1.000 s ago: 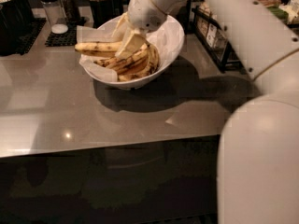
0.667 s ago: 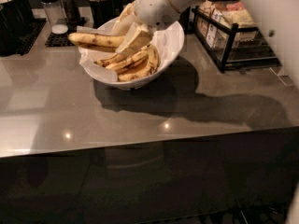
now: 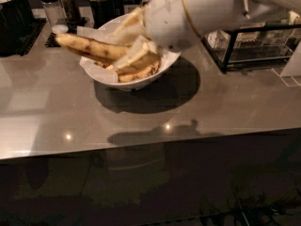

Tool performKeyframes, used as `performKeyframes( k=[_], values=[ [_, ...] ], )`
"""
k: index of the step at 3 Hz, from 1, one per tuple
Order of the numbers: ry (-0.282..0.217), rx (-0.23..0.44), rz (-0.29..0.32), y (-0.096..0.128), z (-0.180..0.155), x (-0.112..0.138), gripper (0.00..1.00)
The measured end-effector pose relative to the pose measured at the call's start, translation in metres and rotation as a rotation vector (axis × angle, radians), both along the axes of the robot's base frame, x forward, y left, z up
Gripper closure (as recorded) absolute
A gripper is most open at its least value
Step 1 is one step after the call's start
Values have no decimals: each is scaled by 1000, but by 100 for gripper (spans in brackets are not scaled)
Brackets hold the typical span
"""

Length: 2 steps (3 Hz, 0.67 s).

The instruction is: Pick banana from white bowl

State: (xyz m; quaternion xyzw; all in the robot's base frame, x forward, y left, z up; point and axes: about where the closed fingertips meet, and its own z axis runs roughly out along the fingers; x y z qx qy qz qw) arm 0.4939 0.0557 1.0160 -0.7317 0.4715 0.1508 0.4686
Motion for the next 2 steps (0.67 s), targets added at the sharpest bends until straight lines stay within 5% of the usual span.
performKeyframes(
  k=[1, 2],
  values=[
    [91, 34, -77, -24, -46, -19, 100],
    [109, 25, -86, -28, -55, -24, 100]
  ],
)
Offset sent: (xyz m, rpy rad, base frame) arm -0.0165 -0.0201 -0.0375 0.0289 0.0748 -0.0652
